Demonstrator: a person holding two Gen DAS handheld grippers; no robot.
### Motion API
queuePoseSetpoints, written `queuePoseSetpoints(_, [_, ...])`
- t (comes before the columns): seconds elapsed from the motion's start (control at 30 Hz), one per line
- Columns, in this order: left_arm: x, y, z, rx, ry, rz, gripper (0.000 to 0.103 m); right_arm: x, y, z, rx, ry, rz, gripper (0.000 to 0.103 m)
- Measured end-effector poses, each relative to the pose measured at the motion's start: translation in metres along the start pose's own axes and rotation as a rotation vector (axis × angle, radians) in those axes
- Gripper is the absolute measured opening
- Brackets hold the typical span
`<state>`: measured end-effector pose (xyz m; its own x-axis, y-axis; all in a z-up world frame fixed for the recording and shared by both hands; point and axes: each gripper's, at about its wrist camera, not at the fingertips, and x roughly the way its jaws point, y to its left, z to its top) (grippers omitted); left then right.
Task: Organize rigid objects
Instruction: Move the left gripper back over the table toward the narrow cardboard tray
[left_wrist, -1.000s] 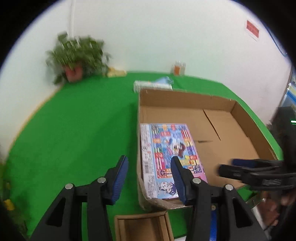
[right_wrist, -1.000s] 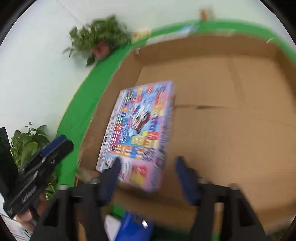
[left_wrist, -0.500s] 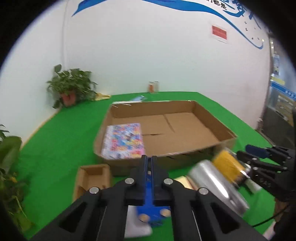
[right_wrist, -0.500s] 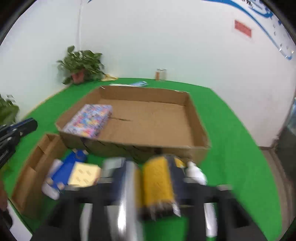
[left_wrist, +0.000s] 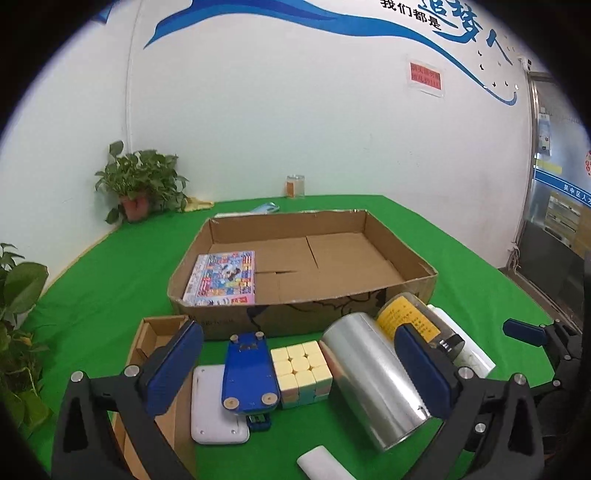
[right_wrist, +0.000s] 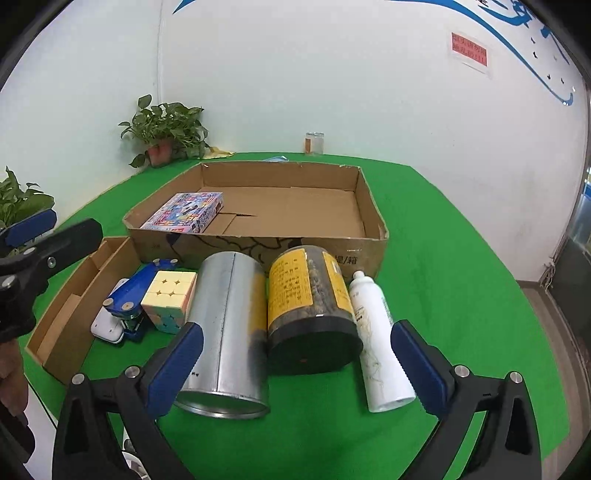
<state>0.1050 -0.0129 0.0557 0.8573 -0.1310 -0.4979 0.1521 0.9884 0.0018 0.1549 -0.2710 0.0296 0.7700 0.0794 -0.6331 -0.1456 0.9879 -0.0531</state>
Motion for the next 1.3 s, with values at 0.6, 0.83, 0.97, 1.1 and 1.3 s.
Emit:
queuePoseSetpoints(0.6, [0.027, 0.051, -0.047, -0.290, 0.386, -0.365, 0.101, -0.010, 0.024, 0.055, -0.135, -0.138, 0.199, 0.102])
queuePoseSetpoints(0.83, [0.029, 0.055, -0.063, -0.345, 0.462, -0.469, 0.101, -0.070, 0.013, 0.103, -0.103, -0.242, 0.349, 0.102])
queuePoseSetpoints(0.97, [0.029, 0.046, -0.063, -0.327, 0.508, -0.519, 0.101, -0.106, 0.012, 0.120, -0.092, -0.256, 0.408, 0.102])
queuePoseSetpoints(1.1, [0.033, 0.042, -0.073, -0.335, 0.557, -0.542, 0.095, -0.125, 0.005, 0.104, -0.132, -0.221, 0.421, 0.103])
queuePoseSetpoints(1.3, [0.050, 0.033, -0.092, -0.363, 0.638, -0.571, 0.081, -0.111, 0.015, 0.025, -0.265, 0.038, 0.475, 0.102])
